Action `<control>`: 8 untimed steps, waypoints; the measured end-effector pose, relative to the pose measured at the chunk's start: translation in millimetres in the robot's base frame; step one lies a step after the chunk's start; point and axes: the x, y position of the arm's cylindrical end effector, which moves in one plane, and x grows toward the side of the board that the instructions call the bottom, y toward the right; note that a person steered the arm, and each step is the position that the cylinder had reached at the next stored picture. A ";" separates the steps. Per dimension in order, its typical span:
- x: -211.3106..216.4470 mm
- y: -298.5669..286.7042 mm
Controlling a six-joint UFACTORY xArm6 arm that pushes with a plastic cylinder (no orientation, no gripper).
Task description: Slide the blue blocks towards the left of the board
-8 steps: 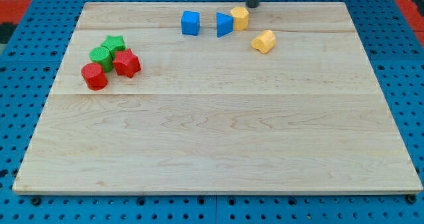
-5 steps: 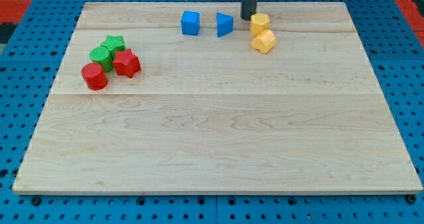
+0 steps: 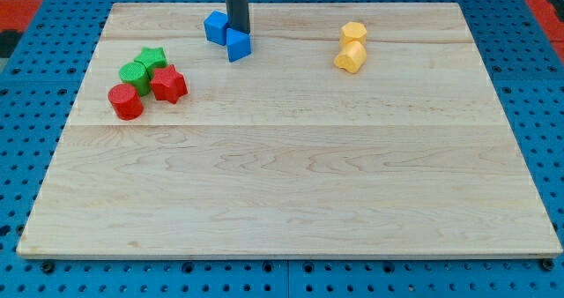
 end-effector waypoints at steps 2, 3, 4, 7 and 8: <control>4.5 97.1; 32.2 105.2; 50.9 60.1; 31.7 -34.6; 58.9 -40.4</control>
